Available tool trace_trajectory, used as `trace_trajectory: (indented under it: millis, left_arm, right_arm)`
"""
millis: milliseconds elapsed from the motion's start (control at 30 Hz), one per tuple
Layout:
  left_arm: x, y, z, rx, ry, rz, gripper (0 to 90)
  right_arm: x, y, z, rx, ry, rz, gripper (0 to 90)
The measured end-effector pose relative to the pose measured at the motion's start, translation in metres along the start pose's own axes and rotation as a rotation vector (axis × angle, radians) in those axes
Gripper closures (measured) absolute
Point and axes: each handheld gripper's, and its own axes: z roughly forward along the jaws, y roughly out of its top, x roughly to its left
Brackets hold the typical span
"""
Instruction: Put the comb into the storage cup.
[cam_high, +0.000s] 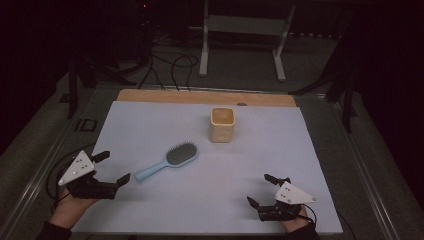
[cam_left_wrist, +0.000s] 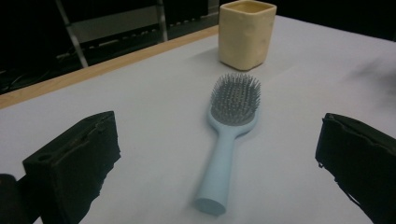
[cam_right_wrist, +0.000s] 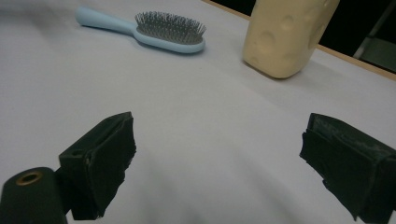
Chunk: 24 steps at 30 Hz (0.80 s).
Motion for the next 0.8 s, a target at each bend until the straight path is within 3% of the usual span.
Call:
trace_trajectory:
  millis: [300, 800]
  left_arm:
    - [0.009, 0.01, 0.018, 0.06, 0.007, 0.013, 0.6]
    - [0.021, 0.013, 0.046, 0.117, -0.008, -0.007, 5.5]
  right_arm:
    - [0.001, 0.0, 0.001, 0.0, 0.005, -0.007, 9.4]
    - [0.0, 0.0, 0.001, -0.01, 0.016, 0.007, 9.4]
